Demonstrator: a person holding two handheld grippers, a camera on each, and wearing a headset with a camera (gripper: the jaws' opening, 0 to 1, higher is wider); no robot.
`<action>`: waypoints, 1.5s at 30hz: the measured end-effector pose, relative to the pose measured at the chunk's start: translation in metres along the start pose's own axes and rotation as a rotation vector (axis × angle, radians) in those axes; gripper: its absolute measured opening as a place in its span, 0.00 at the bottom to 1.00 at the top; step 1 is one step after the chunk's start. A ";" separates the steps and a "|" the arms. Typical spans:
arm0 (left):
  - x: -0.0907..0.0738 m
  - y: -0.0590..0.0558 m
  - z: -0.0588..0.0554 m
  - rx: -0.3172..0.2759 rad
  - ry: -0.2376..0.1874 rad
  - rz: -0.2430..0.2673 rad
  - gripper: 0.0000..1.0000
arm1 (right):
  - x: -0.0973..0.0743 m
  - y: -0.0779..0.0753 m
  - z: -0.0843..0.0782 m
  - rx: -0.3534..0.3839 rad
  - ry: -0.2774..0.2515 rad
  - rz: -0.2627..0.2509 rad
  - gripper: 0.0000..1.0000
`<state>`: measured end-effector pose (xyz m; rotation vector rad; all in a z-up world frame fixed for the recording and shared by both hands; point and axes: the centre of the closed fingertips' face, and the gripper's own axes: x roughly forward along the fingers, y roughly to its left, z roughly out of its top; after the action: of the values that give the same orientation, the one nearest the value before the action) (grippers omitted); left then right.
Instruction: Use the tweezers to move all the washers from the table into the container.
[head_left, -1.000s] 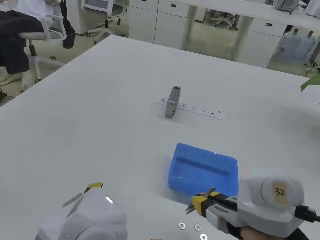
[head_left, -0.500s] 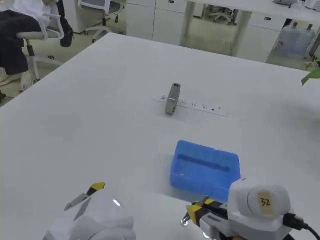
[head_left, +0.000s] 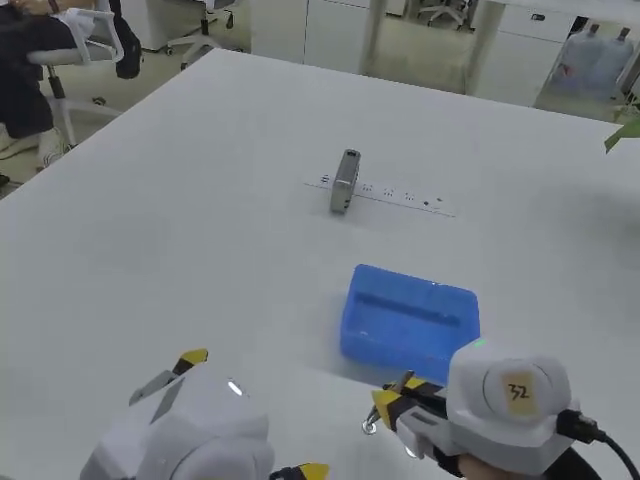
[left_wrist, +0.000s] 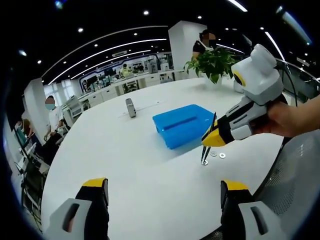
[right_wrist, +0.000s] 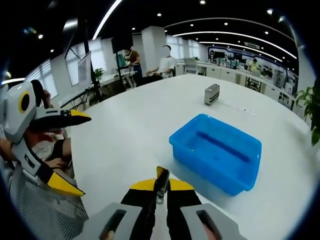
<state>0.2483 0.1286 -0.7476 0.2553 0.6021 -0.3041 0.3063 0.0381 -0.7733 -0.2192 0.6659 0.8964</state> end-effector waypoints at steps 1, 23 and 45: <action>0.000 0.000 0.000 0.001 0.001 -0.001 0.95 | 0.000 0.000 0.000 0.000 -0.002 0.001 0.03; 0.001 -0.002 -0.003 0.020 0.018 -0.007 0.94 | -0.024 -0.020 0.038 0.027 -0.084 -0.042 0.02; 0.003 -0.001 -0.007 0.021 0.041 -0.003 0.93 | -0.007 -0.088 0.069 0.058 -0.136 -0.160 0.02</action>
<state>0.2464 0.1299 -0.7549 0.2809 0.6406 -0.3090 0.4026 0.0092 -0.7232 -0.1559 0.5391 0.7304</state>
